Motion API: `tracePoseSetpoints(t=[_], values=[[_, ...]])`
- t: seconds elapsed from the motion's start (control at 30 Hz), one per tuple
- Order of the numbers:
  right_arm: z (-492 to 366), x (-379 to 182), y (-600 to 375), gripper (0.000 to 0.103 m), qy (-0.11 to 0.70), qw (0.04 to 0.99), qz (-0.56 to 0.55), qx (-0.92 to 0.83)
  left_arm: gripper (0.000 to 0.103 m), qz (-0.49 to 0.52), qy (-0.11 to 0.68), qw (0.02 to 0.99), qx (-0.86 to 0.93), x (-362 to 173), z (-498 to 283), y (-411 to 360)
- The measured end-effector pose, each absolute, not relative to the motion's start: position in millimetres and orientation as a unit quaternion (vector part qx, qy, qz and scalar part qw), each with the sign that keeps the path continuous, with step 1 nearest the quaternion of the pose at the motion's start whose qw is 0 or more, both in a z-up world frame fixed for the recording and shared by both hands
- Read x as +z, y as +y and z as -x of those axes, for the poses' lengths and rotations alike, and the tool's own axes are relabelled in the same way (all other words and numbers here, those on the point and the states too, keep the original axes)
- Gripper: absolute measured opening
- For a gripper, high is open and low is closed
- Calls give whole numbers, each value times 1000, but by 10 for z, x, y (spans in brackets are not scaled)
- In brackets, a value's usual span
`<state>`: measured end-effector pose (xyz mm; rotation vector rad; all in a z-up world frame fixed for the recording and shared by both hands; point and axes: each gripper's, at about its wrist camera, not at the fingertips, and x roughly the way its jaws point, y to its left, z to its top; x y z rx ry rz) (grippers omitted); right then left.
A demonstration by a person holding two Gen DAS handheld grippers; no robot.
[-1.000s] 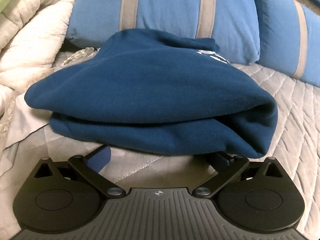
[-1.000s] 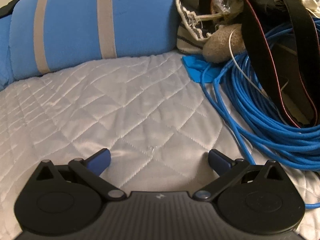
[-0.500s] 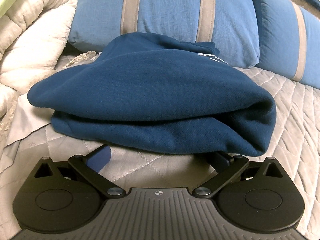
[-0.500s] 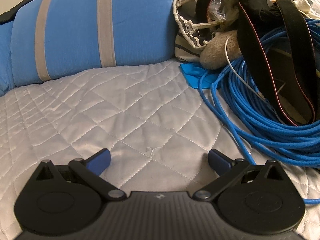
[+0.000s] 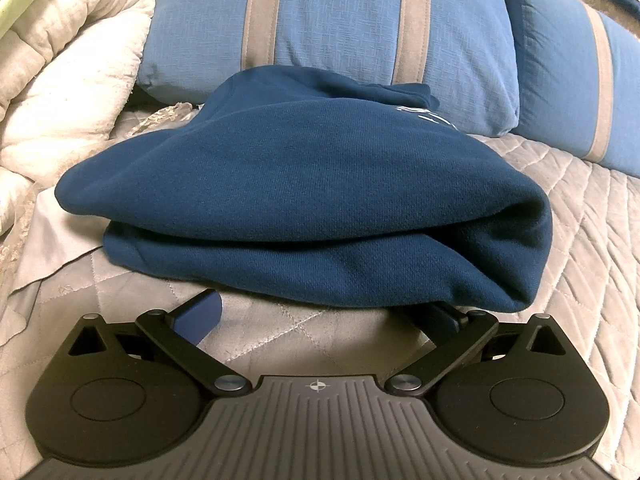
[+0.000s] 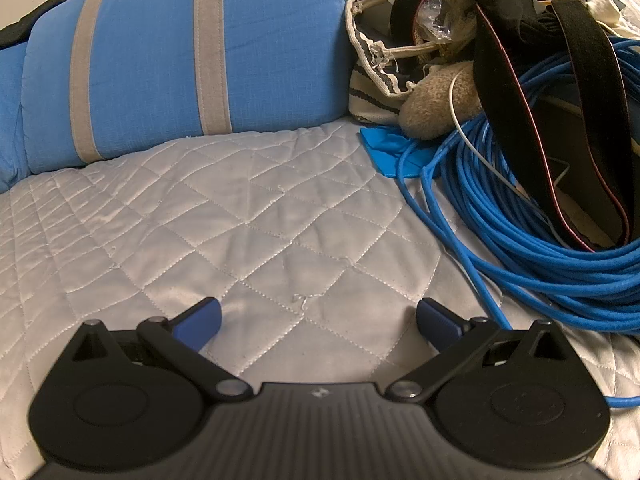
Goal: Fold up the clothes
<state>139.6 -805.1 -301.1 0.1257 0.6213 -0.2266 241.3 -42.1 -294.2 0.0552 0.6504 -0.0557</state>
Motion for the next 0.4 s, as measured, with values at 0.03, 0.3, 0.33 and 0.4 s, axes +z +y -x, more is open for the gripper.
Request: tracePoseSetpoints(t=[0.03,0.3,0.33,0.4], values=[[-1395,-3011,-8052,102,305,944,-62,-111,103,-27,319,947,-27,-2943,-2413,-420],[-1395,-3015,-8055,102,304,944,-62,-111,103,-26,319,947,-28,-2947,-2408,-419],[-1398,-3015,-8056,102,305,944,-62,-111,103,-27,320,947,-28,-2944,-2409,-421],[-1404,-3012,-8052,102,307,943,-61,-112,103,-28,322,946,-27,-2936,-2411,-426]])
